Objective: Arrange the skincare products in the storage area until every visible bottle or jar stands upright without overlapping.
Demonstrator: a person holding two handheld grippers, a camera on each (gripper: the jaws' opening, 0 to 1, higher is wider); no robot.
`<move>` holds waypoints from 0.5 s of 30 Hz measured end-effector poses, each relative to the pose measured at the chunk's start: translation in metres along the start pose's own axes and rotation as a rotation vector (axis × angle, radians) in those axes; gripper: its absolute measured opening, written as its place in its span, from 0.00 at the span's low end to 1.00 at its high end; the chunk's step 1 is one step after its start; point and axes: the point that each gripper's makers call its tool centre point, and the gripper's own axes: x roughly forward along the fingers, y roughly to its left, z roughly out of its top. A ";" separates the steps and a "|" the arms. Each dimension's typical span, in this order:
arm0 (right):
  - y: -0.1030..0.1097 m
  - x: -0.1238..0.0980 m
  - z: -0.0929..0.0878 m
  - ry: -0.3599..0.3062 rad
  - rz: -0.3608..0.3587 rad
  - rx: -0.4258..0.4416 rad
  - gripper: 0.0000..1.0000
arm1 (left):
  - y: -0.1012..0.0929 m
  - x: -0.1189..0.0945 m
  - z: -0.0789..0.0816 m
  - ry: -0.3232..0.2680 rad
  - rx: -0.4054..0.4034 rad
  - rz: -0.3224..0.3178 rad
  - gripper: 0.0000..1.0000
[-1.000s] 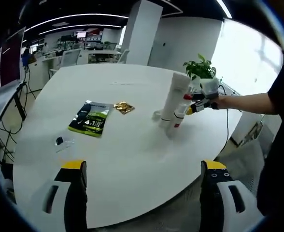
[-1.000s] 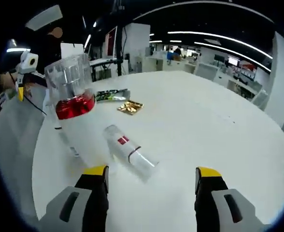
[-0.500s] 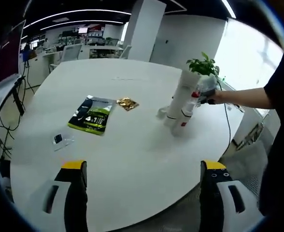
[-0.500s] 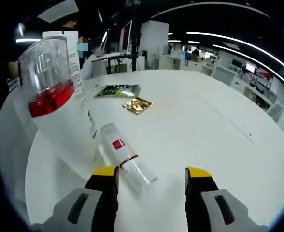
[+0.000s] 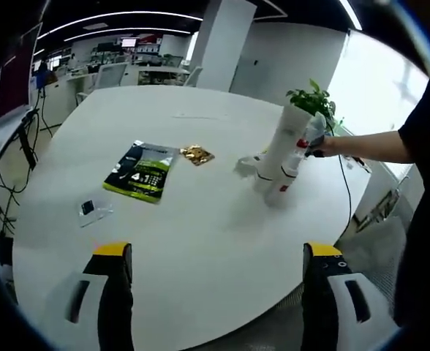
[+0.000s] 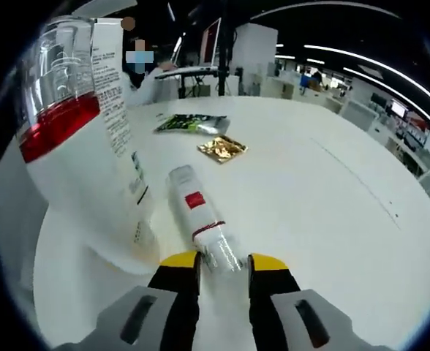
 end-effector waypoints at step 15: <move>-0.006 -0.007 -0.003 0.019 -0.067 0.050 0.09 | -0.005 -0.001 0.000 -0.005 0.002 -0.010 0.90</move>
